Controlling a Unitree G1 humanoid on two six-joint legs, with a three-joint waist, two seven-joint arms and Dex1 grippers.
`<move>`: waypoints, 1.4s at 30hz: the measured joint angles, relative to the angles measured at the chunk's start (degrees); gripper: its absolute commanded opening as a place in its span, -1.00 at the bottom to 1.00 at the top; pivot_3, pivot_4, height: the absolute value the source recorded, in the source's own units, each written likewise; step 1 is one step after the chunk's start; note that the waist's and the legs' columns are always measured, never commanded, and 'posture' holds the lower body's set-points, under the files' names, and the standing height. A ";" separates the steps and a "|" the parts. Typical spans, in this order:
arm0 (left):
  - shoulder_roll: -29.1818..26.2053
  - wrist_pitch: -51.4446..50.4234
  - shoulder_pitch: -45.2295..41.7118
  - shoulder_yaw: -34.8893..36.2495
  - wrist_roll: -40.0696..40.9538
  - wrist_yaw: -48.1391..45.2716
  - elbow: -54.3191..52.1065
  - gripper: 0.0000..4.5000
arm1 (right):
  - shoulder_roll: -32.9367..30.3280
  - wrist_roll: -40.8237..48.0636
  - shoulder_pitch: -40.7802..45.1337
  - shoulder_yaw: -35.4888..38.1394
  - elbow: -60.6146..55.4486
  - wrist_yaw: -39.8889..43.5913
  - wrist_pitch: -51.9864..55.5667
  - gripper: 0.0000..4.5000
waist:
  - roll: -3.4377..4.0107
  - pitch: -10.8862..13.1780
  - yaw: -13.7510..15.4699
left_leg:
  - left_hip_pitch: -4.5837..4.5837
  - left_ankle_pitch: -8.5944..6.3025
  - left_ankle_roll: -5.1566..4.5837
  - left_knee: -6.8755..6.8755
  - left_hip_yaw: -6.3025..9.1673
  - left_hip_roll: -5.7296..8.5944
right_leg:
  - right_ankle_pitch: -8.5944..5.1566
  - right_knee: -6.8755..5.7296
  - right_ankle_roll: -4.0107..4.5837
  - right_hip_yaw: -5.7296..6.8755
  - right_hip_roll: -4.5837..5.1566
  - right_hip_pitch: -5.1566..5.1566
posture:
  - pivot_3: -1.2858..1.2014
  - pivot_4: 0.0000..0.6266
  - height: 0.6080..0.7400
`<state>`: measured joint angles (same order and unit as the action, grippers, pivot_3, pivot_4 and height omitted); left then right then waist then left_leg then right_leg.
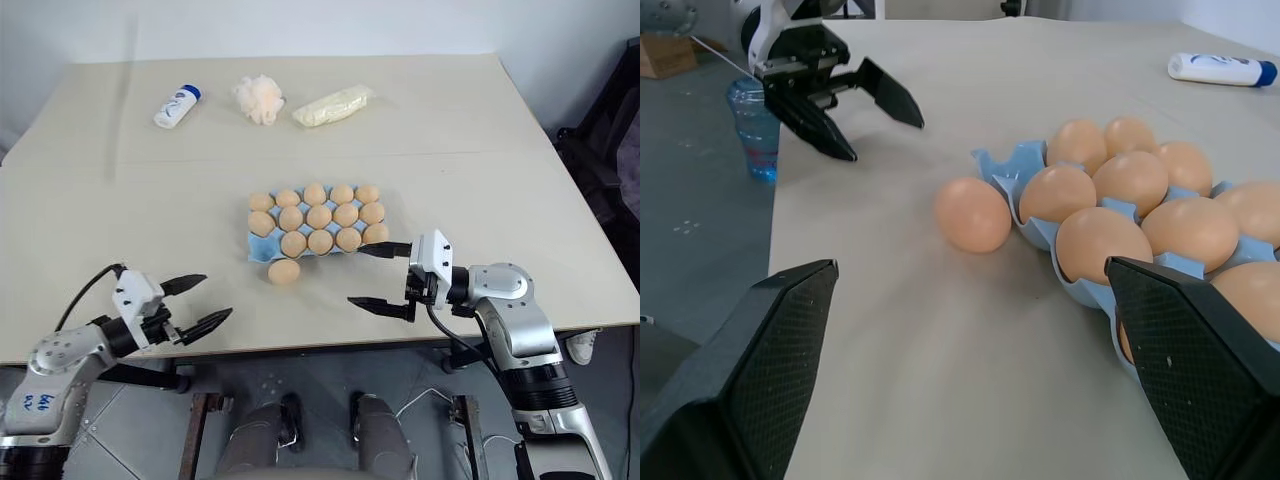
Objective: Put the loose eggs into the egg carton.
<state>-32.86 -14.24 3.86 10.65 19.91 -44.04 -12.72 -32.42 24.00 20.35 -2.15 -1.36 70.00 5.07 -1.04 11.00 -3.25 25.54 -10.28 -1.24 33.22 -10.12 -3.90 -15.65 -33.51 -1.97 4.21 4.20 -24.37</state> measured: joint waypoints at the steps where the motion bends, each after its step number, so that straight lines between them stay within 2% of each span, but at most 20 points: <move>1: 1.40 -0.60 -0.38 -1.26 -0.13 1.07 -0.47 1.00 | 0.02 -0.02 0.01 0.00 0.01 -0.25 -0.09 0.99 | -0.01 0.00 0.04 | -0.02 0.00 0.00 0.01 -0.07 0.05 | 0.01 0.00 -0.02 -0.12 0.01 -0.03 | 0.03 -0.52 1.00; 14: 15.69 -8.84 -9.75 -15.88 -7.18 16.19 -2.25 1.00 | 0.18 -0.26 0.00 -0.07 -0.38 -2.43 -0.03 0.99 | -0.03 -0.02 0.67 | -0.08 -0.02 -0.07 0.69 0.04 0.11 | 0.08 -0.64 -0.18 -0.05 0.10 -0.11 | 0.03 -0.52 1.00; 19: 18.61 -10.10 -10.84 -18.72 -9.49 19.57 -1.82 1.00 | 0.18 -0.27 -0.97 -0.19 -1.23 -3.19 0.46 0.99 | -0.03 -0.02 0.62 | -0.10 -0.04 -0.10 0.86 0.06 0.14 | 0.12 -0.58 -0.17 -0.11 0.07 0.00 | 0.03 -0.52 1.00; 21: 19.11 -10.10 -11.47 -18.89 -10.17 20.52 -1.17 0.83 | 0.18 -0.26 -1.02 -0.20 -1.58 -3.40 0.83 1.00 | -0.03 -0.02 0.69 | -0.10 -0.04 -0.10 0.88 0.08 0.16 | 0.14 -0.58 -0.17 -0.13 0.07 0.00 | 0.03 -0.52 1.00; 27: 19.16 -8.76 -11.50 -18.47 -11.12 21.44 -0.38 0.07 | 0.18 -0.26 -1.37 -0.20 -2.31 -3.99 1.28 1.00 | -0.03 -0.02 0.96 | -0.09 -0.04 -0.10 0.90 0.10 0.15 | 0.13 -0.58 -0.16 -0.14 0.06 0.01 | 0.03 -0.52 1.00; 34: 16.81 -5.45 -9.42 -17.26 -10.12 18.40 -0.54 0.07 | 0.44 -0.27 -1.52 -0.27 -2.70 -4.45 1.26 1.00 | -0.03 -0.02 1.33 | -0.09 -0.04 -0.10 0.87 0.09 0.11 | 0.11 -0.59 -0.12 -0.20 -0.01 -0.03 | 0.03 -0.52 1.00; 38: 13.00 -0.76 -6.45 -12.79 -6.77 12.96 -0.76 0.07 | 0.57 -0.38 -1.50 -0.32 -2.64 -4.45 1.16 1.00 | -0.03 -0.02 1.43 | -0.08 -0.04 -0.10 0.81 0.07 0.09 | 0.08 -0.59 -0.06 -0.20 -0.03 -0.11 | 0.03 -0.52 1.00; 42: 10.00 3.75 -8.03 -8.48 -4.43 9.35 -0.82 0.07 | 1.27 -0.75 -1.51 -0.48 -2.52 -4.44 0.95 1.00 | -0.03 -0.02 1.70 | -0.05 -0.04 -0.10 0.76 0.06 0.09 | 0.09 -0.50 -0.08 -0.16 0.00 -0.08 | 0.03 -0.52 1.00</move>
<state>-22.85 -10.48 -4.17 2.17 15.48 -34.69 -13.54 -31.15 23.25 18.84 -2.63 -3.88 65.55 6.02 -1.07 10.98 -1.55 25.49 -10.32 -1.34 33.98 -10.07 -3.81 -15.57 -34.01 -2.04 4.05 4.19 -24.45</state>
